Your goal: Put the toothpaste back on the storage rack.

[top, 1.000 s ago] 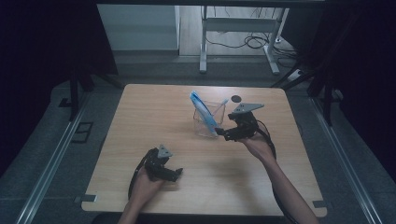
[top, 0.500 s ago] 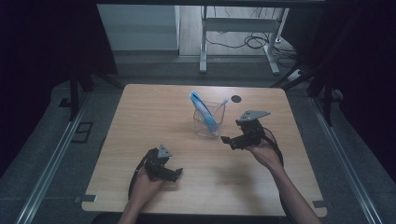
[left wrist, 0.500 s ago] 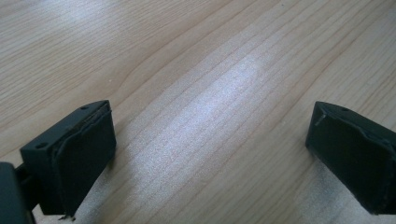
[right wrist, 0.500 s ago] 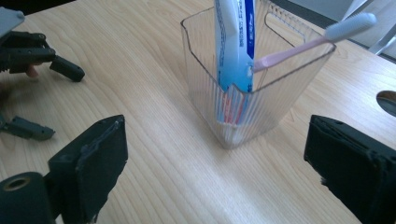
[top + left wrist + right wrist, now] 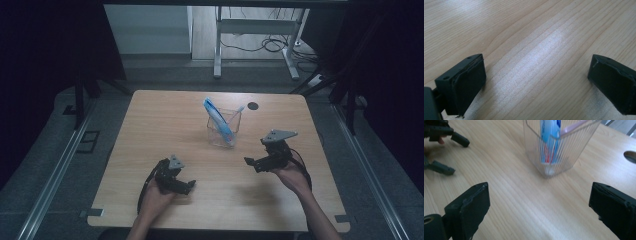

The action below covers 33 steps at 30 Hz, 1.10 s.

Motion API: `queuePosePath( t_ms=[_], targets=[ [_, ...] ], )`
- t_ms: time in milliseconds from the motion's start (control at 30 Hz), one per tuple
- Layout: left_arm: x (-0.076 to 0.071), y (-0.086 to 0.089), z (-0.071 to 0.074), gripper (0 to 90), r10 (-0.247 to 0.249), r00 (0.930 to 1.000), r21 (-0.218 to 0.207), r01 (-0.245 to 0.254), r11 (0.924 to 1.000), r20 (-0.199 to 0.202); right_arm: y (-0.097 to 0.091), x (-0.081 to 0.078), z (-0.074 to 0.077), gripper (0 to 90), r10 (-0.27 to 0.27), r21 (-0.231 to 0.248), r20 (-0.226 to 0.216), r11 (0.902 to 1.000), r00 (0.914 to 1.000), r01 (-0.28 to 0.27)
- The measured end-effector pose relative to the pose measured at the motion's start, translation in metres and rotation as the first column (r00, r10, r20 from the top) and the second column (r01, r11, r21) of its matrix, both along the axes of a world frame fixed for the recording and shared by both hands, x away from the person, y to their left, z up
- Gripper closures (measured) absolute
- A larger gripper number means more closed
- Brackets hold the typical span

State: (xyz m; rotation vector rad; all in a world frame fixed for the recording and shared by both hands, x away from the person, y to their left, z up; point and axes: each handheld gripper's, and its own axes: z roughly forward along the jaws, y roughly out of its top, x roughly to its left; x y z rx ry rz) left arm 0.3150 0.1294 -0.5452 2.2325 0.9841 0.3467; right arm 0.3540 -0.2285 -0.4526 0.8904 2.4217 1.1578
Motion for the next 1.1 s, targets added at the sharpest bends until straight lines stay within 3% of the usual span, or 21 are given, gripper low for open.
queuePosePath(
  t_ms=[200,533,667,833,900,1100],
  targets=[
    [0.000,0.000,0.000,1.8,0.001,1.0000,0.000,-0.001,1.0000,-0.002,-0.008,-0.009,-0.010,3.4,-0.012,-0.015,-0.009,0.9998,0.9999,0.011],
    [0.000,0.000,0.000,1.8,0.000,1.0000,0.001,0.000,1.0000,-0.002,-0.023,-0.027,-0.025,3.8,-0.036,-0.001,-0.013,0.9994,0.9993,0.036],
    [0.000,0.000,0.000,1.8,0.000,1.0000,0.001,0.000,1.0000,-0.002,-0.028,-0.034,-0.036,3.8,-0.044,0.003,-0.035,0.9990,0.9984,0.044],
    [-0.001,-0.001,0.000,1.8,0.013,0.9999,-0.004,-0.013,0.9999,-0.006,-0.034,-0.041,-0.053,3.8,-0.057,-0.010,-0.056,0.9984,0.9968,0.056],
    [-0.001,0.000,0.000,1.9,0.011,0.9999,-0.001,-0.011,0.9999,-0.004,-0.034,-0.044,-0.061,3.8,-0.058,-0.041,-0.062,0.9976,0.9964,0.056],
    [-0.001,0.000,0.000,1.9,0.010,0.9999,-0.001,-0.010,0.9999,-0.003,-0.035,-0.046,-0.071,4.0,-0.067,-0.063,-0.074,0.9960,0.9950,0.063]
  ],
)
